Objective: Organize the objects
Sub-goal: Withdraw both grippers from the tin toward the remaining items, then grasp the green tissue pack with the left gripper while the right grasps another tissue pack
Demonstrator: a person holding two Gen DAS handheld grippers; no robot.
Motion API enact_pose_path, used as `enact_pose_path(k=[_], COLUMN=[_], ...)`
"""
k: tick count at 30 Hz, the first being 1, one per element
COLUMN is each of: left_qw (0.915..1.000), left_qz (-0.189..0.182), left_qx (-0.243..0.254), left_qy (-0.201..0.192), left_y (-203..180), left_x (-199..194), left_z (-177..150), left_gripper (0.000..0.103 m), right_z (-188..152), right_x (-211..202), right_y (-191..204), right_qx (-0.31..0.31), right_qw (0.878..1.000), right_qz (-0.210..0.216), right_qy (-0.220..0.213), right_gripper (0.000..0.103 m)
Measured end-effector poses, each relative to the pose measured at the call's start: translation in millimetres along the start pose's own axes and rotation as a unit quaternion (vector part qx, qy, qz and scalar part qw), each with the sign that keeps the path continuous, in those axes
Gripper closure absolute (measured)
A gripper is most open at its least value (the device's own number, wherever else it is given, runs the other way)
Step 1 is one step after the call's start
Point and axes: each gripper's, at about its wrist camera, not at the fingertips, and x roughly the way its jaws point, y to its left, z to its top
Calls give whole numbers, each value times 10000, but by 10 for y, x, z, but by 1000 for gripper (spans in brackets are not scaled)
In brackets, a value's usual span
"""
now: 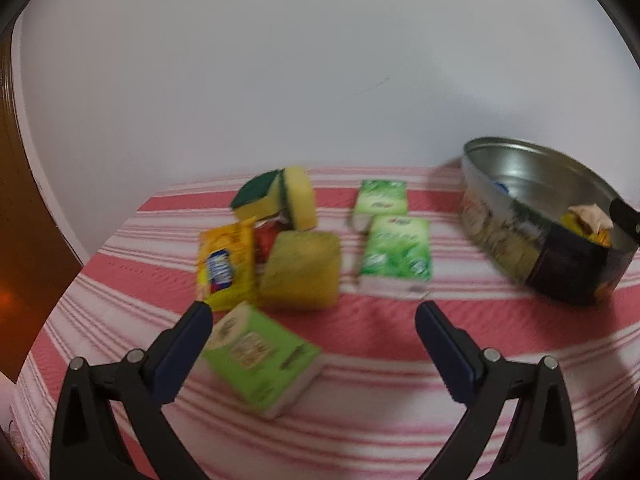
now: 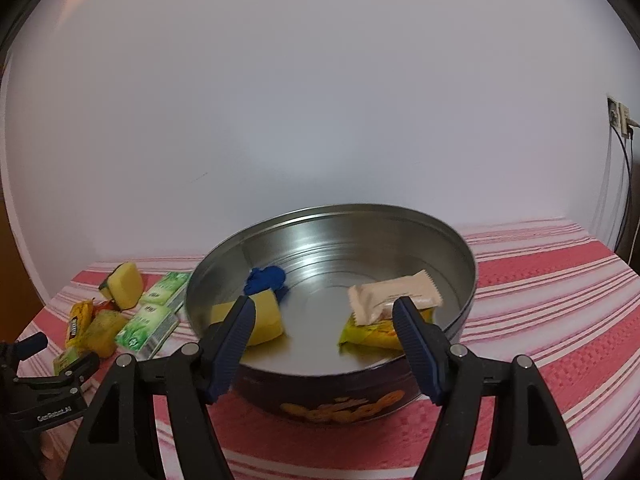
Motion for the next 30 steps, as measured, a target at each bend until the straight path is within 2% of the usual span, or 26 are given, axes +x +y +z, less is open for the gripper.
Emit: enact_pose_path(k=[9,16,20,22,30], left_qw=[9952,9862,9875,9885,9890], left_qz=[-463,-763,-647,-646,-774], left_qx=[-512,-687,-599,-545,-663], left_qy=[697,1297,1307,1251,1076], left_y=[467,518,497,499,578], left_x=[208,456,471,454,405], left_z=[-97,-168,-162,-155,-146], left_gripper=[0,1,9,20,21], right_z=[-101,-178,-204,-211,-232], right_x=[-58,-131,-136,-143,-63], right_y=[296,626,732,766,897], right_qx=[-188,-506,-603,-630,-592], right_qw=[9991,9961,9947,9941,9918], right_qz=[330,654,763,802,978], right_qy=[199,301,346,361,567], right_gripper=[30,30,30,30,30])
